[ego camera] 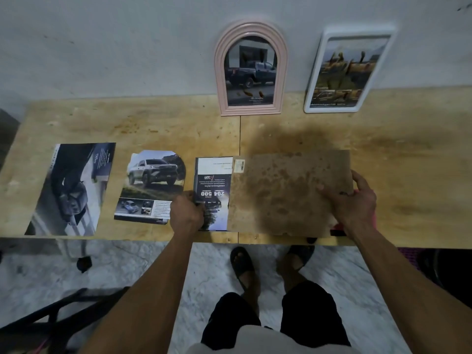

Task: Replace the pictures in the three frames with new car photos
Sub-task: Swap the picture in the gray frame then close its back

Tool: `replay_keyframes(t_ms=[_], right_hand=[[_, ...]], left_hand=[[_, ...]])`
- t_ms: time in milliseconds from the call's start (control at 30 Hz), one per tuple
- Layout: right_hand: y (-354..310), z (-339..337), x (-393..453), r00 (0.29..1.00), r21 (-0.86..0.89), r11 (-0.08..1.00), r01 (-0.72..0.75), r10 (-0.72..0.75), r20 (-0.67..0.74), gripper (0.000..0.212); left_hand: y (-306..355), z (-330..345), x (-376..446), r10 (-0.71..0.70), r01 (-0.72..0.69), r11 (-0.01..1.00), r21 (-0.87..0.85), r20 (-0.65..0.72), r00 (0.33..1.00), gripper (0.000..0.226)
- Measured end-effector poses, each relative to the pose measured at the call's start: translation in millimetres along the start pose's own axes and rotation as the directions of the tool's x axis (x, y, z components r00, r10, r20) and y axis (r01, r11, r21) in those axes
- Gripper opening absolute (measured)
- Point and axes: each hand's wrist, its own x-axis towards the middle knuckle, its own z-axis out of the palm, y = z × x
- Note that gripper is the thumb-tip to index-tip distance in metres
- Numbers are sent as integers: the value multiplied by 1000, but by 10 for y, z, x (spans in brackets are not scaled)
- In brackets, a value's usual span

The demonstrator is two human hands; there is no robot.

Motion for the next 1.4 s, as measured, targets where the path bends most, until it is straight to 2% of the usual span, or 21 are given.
replay_keyframes(t_ms=[233,400,667,867,1133,1267,1400], right_hand=[[-122,93,-24,1000,-47,999,-6,7,11,76],[-70,346,-7,996,-5,997,-78,78,32,87],[-2,515,37,996,-67,994,-84,84,-4,82],[3,650,55,993,-128,985,-116,117,6,89],[6,866,-31,989,-185,972,-144,144,-15,78],[18,892,-31,983,-171,969,-176,182,15,70],[12,957,-29,983,-181,970,-160,173,58,59]], left_hand=[[-41,3,25,3,-3,999,-35,5,1000,34],[-58,11,52,-17,18,998,-58,3,1000,38],[-115,41,68,-20,17,996,-84,-34,999,38],[-147,60,128,-27,23,995,-96,-38,999,43],[-196,45,196,-6,5,997,-74,-11,1000,37],[-174,55,199,40,-39,998,-40,9,999,25],[-117,61,161,73,-73,997,-7,0,997,23]])
